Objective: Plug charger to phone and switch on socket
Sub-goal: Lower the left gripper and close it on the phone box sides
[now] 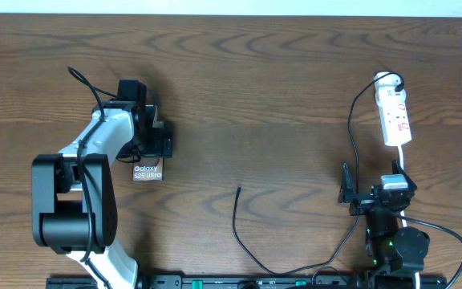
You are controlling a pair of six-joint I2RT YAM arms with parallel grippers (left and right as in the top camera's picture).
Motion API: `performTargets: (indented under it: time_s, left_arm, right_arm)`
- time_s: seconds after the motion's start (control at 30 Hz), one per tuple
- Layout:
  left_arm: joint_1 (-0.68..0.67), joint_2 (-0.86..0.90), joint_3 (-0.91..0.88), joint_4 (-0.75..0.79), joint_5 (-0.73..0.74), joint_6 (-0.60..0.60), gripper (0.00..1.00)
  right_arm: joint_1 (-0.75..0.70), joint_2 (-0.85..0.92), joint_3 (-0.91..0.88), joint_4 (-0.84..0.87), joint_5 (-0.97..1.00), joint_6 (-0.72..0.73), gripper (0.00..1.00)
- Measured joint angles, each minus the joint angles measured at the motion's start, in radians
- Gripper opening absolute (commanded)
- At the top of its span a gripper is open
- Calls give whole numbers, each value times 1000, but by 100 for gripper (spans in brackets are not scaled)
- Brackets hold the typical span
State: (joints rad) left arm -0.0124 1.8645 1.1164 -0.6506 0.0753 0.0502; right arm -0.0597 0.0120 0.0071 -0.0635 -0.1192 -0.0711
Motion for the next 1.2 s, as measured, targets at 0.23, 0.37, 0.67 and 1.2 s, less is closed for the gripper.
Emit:
performTargets:
  time_s: [0.23, 0.37, 0.67, 1.2]
  left_arm:
    - [0, 0, 0, 0, 0, 7, 98]
    - [0, 0, -5, 1, 0, 23, 98]
    - [-1, 0, -6, 0, -1, 40, 98]
    - [-2, 0, -11, 18, -9, 59, 98]
  right_arm:
    - [0, 0, 0, 0, 0, 0, 99]
    - [0, 0, 0, 0, 0, 0, 99]
    - [0, 0, 0, 0, 0, 0, 99]
    - [0, 0, 0, 0, 0, 0, 99]
